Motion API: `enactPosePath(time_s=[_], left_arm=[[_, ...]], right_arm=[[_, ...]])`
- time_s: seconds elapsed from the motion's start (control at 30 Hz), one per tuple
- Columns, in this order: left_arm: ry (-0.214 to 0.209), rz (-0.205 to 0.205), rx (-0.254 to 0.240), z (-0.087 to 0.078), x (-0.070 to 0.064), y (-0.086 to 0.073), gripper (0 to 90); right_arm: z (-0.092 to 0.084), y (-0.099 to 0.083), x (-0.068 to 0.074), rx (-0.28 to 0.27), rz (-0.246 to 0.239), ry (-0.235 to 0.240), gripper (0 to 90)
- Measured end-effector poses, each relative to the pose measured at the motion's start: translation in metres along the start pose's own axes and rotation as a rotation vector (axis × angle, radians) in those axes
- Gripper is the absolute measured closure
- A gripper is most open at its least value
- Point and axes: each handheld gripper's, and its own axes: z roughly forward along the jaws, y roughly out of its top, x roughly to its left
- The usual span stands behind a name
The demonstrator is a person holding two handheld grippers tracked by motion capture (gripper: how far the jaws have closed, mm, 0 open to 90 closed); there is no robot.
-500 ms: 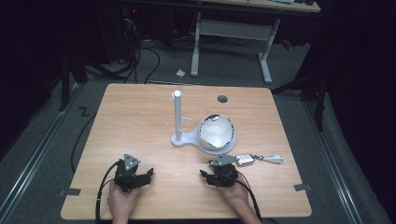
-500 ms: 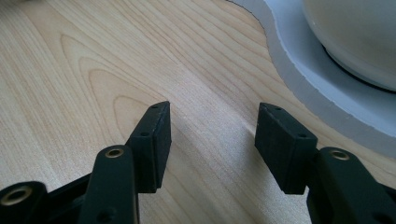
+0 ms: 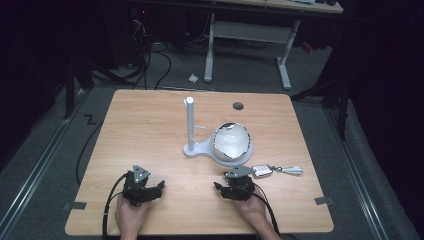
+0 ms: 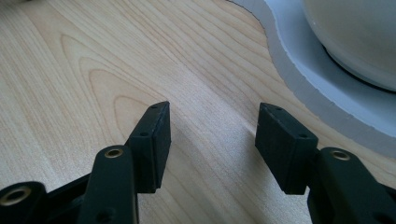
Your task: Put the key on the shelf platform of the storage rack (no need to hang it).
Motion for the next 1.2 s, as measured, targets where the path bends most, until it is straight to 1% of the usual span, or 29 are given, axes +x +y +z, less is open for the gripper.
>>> enactPosePath(time_s=[0.23, 0.33, 0.53, 0.7, 0.77, 0.8, 0.83, 0.93, 1.0, 1.1, 1.2], left_arm=[[-0.002, 0.001, 0.003, 0.000, 0.000, 0.000, 22.9], [-0.002, 0.001, 0.001, 0.000, 0.000, 0.000, 23.0], [-0.002, -0.002, 0.001, 0.000, 0.000, 0.000, 23.0], [-0.002, 0.000, 0.002, 0.000, 0.000, 0.000, 23.0], [-0.001, 0.000, 0.002, 0.000, 0.000, 0.000, 23.0], [-0.001, 0.000, 0.002, 0.000, 0.000, 0.000, 23.1], [-0.001, 0.000, 0.002, 0.000, 0.000, 0.000, 23.1], [0.000, 0.000, 0.001, 0.000, 0.000, 0.000, 23.2], [0.000, 0.000, 0.000, 0.000, 0.000, 0.000, 23.4], [0.000, 0.000, 0.000, 0.000, 0.000, 0.000, 23.4], [0.000, 0.000, 0.000, 0.000, 0.000, 0.000, 23.4]], right_arm=[[0.000, 0.000, 0.000, 0.001, 0.001, 0.004, 45.9], [0.000, 0.000, 0.001, 0.001, 0.002, -0.002, 46.0], [-0.001, 0.000, 0.001, 0.002, 0.000, 0.005, 48.8], [-0.001, 0.000, 0.001, -0.001, 0.007, -0.006, 53.6], [-0.001, 0.000, 0.000, 0.000, 0.009, -0.007, 58.0], [-0.002, 0.000, 0.000, 0.005, 0.009, -0.005, 60.0], [-0.003, 0.001, 0.000, 0.012, -0.003, 0.001, 60.9], [-0.005, 0.001, 0.001, 0.023, -0.017, 0.011, 62.6], [-0.009, 0.000, -0.002, 0.019, -0.002, 0.030, 64.5], [-0.016, -0.001, -0.004, -0.006, 0.010, 0.039, 65.1], [-0.021, -0.002, -0.007, -0.012, 0.026, 0.050, 66.7]])
